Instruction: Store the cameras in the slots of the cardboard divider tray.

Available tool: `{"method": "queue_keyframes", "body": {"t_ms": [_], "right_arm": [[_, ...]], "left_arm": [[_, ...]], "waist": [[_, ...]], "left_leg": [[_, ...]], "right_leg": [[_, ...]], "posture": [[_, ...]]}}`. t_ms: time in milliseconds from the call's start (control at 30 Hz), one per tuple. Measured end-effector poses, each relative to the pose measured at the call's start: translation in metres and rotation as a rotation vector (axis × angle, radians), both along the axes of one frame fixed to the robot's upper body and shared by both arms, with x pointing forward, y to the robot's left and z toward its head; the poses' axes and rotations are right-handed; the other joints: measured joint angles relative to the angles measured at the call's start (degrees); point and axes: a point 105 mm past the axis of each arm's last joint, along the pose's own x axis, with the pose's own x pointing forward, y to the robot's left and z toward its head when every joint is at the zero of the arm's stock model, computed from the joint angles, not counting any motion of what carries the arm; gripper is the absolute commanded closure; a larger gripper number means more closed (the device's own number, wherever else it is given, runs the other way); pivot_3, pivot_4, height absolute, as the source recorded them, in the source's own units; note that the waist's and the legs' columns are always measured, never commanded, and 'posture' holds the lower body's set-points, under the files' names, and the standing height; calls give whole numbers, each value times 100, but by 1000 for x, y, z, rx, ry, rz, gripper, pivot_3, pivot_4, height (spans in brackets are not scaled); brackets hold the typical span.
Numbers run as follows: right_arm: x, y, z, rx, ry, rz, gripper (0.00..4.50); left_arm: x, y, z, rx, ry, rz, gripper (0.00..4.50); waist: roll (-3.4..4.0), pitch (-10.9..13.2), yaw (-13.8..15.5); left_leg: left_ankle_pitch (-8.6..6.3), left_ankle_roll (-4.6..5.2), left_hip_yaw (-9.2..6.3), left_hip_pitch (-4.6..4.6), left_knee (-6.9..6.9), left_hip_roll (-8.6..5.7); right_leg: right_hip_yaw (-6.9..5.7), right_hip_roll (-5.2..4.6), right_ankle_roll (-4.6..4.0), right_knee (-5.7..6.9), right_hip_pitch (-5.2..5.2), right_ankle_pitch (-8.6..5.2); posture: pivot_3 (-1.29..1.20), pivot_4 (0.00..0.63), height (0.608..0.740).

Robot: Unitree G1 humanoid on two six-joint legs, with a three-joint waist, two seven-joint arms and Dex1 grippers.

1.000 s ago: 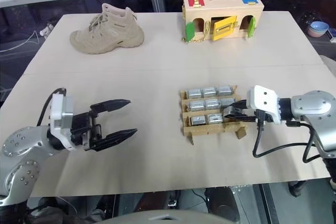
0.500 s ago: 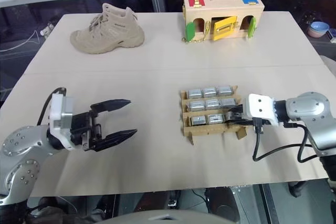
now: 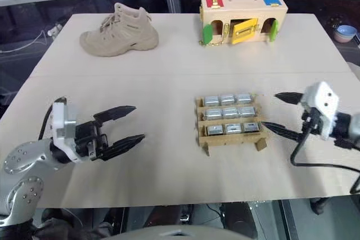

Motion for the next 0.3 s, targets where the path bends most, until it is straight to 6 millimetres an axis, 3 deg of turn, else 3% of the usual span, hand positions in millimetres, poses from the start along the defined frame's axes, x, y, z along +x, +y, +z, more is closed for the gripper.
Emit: {"method": "queue_keyframes", "body": {"t_ms": [100, 300], "right_arm": [[-21, -18, -23, 15, 79, -114, 75], [-35, -29, -25, -22, 73, -181, 75]], "left_arm": [[-6, 7, -12, 9, 58, 40, 0], [-10, 16, -23, 74, 106, 68, 0]], "waist": [[10, -3, 11], [13, -4, -4]], "left_leg": [[-1, 2, 7, 5, 2, -1], [-16, 27, 11, 91, 2, 8]], "right_leg": [[5, 1, 0, 1, 2, 0], [6, 7, -25, 0, 86, -17]], "posture": [[0, 150, 740], [0, 150, 740]]}}
